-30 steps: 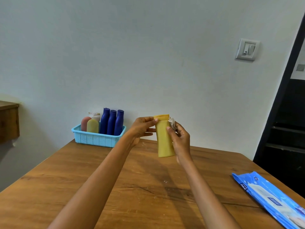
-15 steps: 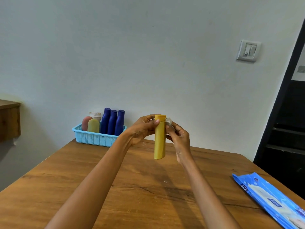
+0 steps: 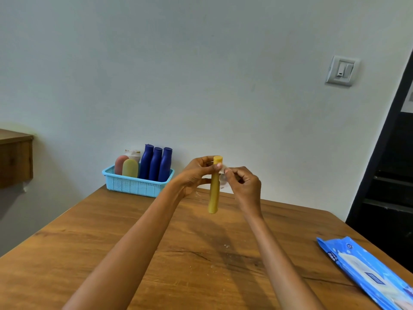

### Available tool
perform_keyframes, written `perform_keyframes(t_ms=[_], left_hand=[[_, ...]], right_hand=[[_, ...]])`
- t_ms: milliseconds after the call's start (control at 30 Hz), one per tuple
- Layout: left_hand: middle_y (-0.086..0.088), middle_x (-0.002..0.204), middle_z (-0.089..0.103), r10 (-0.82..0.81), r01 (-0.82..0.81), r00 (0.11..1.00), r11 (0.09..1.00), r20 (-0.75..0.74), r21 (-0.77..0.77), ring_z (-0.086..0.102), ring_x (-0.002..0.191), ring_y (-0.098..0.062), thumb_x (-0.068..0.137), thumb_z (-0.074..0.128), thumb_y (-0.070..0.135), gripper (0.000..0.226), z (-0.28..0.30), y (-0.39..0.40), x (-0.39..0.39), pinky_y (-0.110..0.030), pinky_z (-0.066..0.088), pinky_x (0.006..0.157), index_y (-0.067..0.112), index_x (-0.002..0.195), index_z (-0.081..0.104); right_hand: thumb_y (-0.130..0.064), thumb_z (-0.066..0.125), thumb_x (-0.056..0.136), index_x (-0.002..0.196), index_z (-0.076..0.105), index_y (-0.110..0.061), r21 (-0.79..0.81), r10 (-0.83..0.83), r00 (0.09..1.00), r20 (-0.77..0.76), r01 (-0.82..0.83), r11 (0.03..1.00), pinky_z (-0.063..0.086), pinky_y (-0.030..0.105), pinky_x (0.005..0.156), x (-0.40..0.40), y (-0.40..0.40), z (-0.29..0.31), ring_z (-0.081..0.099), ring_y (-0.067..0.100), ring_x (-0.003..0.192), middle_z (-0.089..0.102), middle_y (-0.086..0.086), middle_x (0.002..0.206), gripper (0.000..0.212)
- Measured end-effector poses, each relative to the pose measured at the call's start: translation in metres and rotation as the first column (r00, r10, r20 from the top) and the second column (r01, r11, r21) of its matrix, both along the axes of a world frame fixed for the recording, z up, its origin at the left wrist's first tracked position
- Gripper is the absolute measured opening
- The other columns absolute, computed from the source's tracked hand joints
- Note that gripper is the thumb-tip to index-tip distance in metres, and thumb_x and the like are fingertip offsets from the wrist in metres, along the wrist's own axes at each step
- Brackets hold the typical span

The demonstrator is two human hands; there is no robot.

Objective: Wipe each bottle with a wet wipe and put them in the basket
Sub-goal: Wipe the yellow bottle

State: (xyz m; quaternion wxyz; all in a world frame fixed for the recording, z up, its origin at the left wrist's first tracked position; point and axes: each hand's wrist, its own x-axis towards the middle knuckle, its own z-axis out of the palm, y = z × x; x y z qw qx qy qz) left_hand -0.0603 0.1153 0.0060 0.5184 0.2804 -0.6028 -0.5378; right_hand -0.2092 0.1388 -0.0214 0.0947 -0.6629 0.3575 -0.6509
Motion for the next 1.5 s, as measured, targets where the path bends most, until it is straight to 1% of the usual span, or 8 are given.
perform_keyframes(t_ms=[200, 333, 600, 867, 933, 1200, 1367, 1500], left_hand=[[-0.005, 0.098, 0.067, 0.102, -0.1, 0.994, 0.994, -0.048, 0.034, 0.066, 0.087, -0.014, 0.084, 0.067, 0.021, 0.039, 0.001, 0.001, -0.014, -0.031, 0.056, 0.071, 0.005, 0.118, 0.056], [-0.006, 0.102, 0.064, 0.292, -0.288, 0.951, 0.956, -0.101, 0.055, 0.063, 0.086, -0.014, 0.08, 0.072, 0.022, 0.047, 0.003, -0.003, -0.009, -0.027, 0.055, 0.06, 0.005, 0.12, 0.055], [-0.014, 0.117, 0.06, 0.451, -0.437, 0.885, 0.891, -0.117, 0.128, 0.059, 0.108, -0.028, 0.078, 0.075, 0.024, 0.053, 0.001, -0.015, 0.008, -0.035, 0.055, 0.069, 0.004, 0.122, 0.054], [-0.013, 0.1, 0.067, 0.434, -0.423, 0.899, 0.896, -0.06, 0.138, 0.067, 0.087, -0.022, 0.069, 0.082, 0.032, 0.058, -0.005, -0.017, -0.011, -0.032, 0.056, 0.062, 0.002, 0.113, 0.057], [-0.009, 0.086, 0.068, 0.452, -0.44, 0.888, 0.888, -0.082, 0.137, 0.067, 0.076, -0.019, 0.071, 0.081, 0.03, 0.046, -0.004, -0.014, -0.015, -0.034, 0.058, 0.065, 0.003, 0.103, 0.061], [-0.01, 0.102, 0.063, 0.605, -0.565, 0.773, 0.793, -0.19, 0.227, 0.06, 0.093, -0.023, 0.068, 0.082, 0.028, 0.056, -0.001, -0.019, 0.001, -0.037, 0.055, 0.065, 0.002, 0.112, 0.058], [-0.013, 0.108, 0.06, 0.505, -0.459, 0.835, 0.858, -0.217, 0.231, 0.058, 0.104, -0.028, 0.077, 0.076, 0.023, 0.045, 0.001, -0.015, 0.006, -0.043, 0.054, 0.074, 0.002, 0.112, 0.059], [-0.005, 0.102, 0.062, 0.31, -0.291, 0.945, 0.942, -0.106, 0.166, 0.06, 0.097, -0.024, 0.08, 0.072, 0.022, 0.045, 0.002, -0.008, -0.006, -0.033, 0.054, 0.068, 0.005, 0.119, 0.057]], right_hand=[[-0.02, 0.067, 0.085, 0.102, 0.071, -0.014, -0.012, -0.019, 0.993, 0.114, 0.021, 1.0, 0.054, 0.018, 0.072, 0.01, 0.001, 0.004, 0.064, 0.006, 0.089, 0.069, -0.004, 0.099, 0.019], [-0.018, 0.071, 0.081, 0.09, 0.072, -0.013, -0.02, -0.033, 0.997, -0.075, 0.032, 0.999, 0.05, 0.017, 0.067, 0.014, 0.0, -0.01, 0.062, 0.005, 0.082, 0.068, -0.003, 0.091, 0.011], [-0.016, 0.07, 0.08, 0.08, 0.065, -0.014, 0.212, -0.022, 0.956, -0.294, 0.087, 0.973, 0.046, 0.009, 0.065, 0.002, -0.009, -0.045, 0.061, 0.006, 0.083, 0.064, -0.002, 0.088, 0.006], [-0.017, 0.066, 0.086, 0.102, 0.07, -0.014, -0.133, -0.155, 0.973, -0.173, 0.133, 0.982, 0.043, 0.003, 0.07, 0.017, -0.002, -0.008, 0.057, -0.003, 0.084, 0.067, -0.003, 0.099, 0.017], [-0.015, 0.065, 0.086, 0.104, 0.07, -0.013, -0.136, -0.16, 0.965, -0.21, 0.134, 0.982, 0.043, 0.002, 0.071, 0.021, 0.0, -0.013, 0.059, 0.003, 0.084, 0.068, -0.002, 0.1, 0.019], [-0.014, 0.069, 0.081, 0.082, 0.067, -0.014, 0.038, -0.134, 0.963, -0.232, 0.146, 0.989, 0.049, 0.016, 0.062, 0.008, -0.005, -0.038, 0.061, 0.004, 0.076, 0.067, -0.003, 0.084, 0.002], [-0.014, 0.062, 0.087, 0.074, 0.059, -0.013, 0.188, -0.183, 0.983, 0.001, 0.18, 0.966, 0.039, 0.003, 0.053, 0.001, -0.008, -0.032, 0.06, 0.012, 0.075, 0.064, -0.001, 0.077, 0.013], [-0.015, 0.056, 0.091, 0.096, 0.068, -0.012, 0.245, -0.008, 0.924, 0.383, -0.093, 0.965, 0.052, 0.018, 0.076, 0.001, -0.01, -0.013, 0.063, 0.012, 0.096, 0.068, -0.006, 0.096, 0.013]])
